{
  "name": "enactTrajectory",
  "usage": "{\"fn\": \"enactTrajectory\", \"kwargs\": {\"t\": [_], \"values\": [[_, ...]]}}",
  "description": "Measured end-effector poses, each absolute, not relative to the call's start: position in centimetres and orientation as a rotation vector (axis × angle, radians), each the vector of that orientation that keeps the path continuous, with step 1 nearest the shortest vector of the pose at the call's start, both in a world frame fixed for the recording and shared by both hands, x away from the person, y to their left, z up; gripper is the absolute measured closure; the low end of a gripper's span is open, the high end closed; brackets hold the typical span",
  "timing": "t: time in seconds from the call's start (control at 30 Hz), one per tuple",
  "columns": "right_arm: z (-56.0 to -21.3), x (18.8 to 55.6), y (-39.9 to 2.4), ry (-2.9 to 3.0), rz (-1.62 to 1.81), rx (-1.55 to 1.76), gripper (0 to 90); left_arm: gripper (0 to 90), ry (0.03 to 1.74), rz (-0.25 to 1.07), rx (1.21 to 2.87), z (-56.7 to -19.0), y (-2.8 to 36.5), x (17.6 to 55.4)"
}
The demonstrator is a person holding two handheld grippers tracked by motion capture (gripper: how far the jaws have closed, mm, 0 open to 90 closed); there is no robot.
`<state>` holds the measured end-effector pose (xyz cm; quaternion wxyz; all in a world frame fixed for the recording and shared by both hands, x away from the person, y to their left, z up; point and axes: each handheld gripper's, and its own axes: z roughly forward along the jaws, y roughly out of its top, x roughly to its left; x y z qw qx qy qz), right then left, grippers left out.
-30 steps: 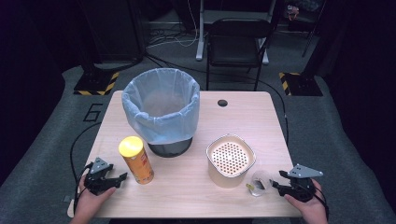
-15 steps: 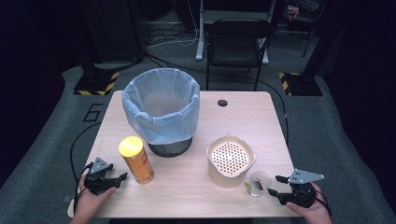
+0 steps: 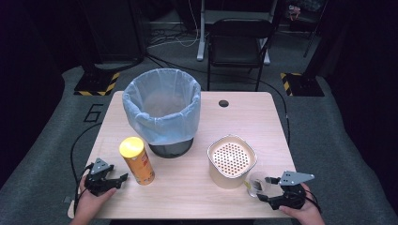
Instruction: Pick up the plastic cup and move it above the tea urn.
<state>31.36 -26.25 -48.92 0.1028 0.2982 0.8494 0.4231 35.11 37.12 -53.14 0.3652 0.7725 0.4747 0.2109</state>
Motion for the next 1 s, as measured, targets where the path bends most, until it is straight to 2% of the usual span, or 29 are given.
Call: {"fn": "enactTrajectory", "kwargs": {"t": [1.0], "values": [[-49.0, 33.2, -23.4, 2.471, 1.344, 0.821, 24.7, 25.0, 1.219, 0.531, 2.006, -53.0, 37.2, 35.1]]}}
